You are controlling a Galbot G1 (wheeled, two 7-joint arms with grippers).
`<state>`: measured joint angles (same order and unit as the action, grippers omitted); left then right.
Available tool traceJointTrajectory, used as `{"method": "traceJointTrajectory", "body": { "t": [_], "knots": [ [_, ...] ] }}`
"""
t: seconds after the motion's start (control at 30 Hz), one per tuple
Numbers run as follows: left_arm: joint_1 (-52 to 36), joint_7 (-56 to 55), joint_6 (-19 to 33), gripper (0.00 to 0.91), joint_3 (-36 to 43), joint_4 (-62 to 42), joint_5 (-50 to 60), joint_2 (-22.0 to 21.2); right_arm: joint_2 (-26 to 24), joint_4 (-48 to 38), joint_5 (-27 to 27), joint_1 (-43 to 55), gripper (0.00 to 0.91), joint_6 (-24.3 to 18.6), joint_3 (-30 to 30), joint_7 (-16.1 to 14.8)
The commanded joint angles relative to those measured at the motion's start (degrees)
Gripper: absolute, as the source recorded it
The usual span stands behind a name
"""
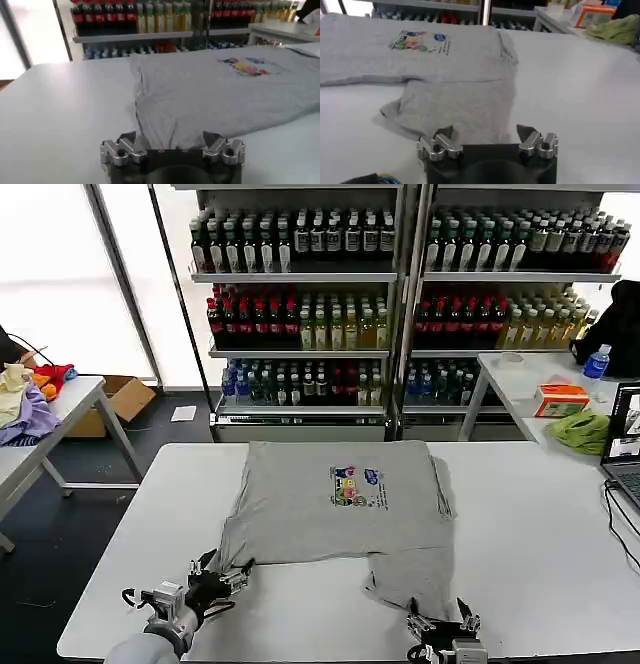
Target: Fold and organize the clothes.
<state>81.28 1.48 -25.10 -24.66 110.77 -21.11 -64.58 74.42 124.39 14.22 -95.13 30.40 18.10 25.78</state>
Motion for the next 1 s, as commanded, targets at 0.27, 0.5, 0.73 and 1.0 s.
{"method": "traceJointTrajectory", "body": {
  "t": [0.27,0.5,0.73,1.0],
  "knots": [
    [1.0,0.1,-0.5,0.000,-0.3,-0.8,-1.6,0.1,0.4,-3.5,0.5,0.5,0.000,-1.6,-0.6,0.0],
    [1.0,0.4,-0.4,0.000,-0.1,-1.4,-1.5,-0.6,0.5,-4.1,0.5,0.5,0.000,-3.0,-1.0,0.0],
    [1.0,0.5,0.6,0.000,0.0,-0.4,-1.5,-1.6,0.1,-1.6,-0.7,0.2,0.000,-5.5,-0.3,-1.5],
    [-0.5,0.4,3.6,0.000,-1.1,2.4,-2.6,-2.7,0.8,4.1,-1.7,3.2,0.000,-6.9,2.1,-4.6]
  ]
}}
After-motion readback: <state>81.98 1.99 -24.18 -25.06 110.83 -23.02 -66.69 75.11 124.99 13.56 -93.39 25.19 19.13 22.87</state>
